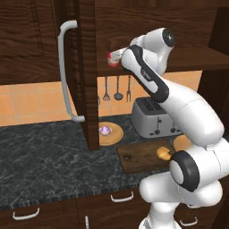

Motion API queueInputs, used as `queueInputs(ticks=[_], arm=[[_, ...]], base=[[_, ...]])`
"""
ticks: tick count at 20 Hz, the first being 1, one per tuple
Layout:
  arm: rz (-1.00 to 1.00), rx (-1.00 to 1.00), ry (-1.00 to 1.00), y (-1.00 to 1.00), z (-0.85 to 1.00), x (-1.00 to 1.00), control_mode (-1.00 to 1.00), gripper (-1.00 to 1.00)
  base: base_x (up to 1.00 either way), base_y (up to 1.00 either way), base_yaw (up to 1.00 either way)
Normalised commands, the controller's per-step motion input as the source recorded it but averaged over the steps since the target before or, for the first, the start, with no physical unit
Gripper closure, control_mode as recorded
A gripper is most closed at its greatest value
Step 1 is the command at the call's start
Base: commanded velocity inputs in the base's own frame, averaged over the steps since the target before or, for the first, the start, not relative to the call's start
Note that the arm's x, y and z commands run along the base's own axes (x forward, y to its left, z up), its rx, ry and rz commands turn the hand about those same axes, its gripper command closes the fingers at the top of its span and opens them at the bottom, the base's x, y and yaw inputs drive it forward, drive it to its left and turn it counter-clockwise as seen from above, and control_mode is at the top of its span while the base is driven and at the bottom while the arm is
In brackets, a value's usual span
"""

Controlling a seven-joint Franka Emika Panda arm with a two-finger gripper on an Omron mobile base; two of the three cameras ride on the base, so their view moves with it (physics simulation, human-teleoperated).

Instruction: From the different types of pastries on the counter, select a croissant and place it on the cutting board. Then retrieve a jar of jam from the cabinet and place it alongside the croissant on the cutting board.

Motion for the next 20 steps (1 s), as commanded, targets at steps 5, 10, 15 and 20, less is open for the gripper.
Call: queueInputs(ticks=[5,10,15,20], arm=[[-0.03,0.01,0.08,0.04,0.00,0.31,-1.00,-1.00],[-0.03,0.02,0.15,0.00,0.00,0.49,-1.00,-1.00],[-0.02,0.00,0.14,0.00,0.00,0.34,-1.00,-1.00],[-0.01,-0.05,0.09,0.33,-0.19,0.03,-1.00,-1.00]], base=[[0.00,0.00,0.00],[0.00,0.00,0.00],[0.00,0.00,0.00],[0.00,0.00,0.00]])
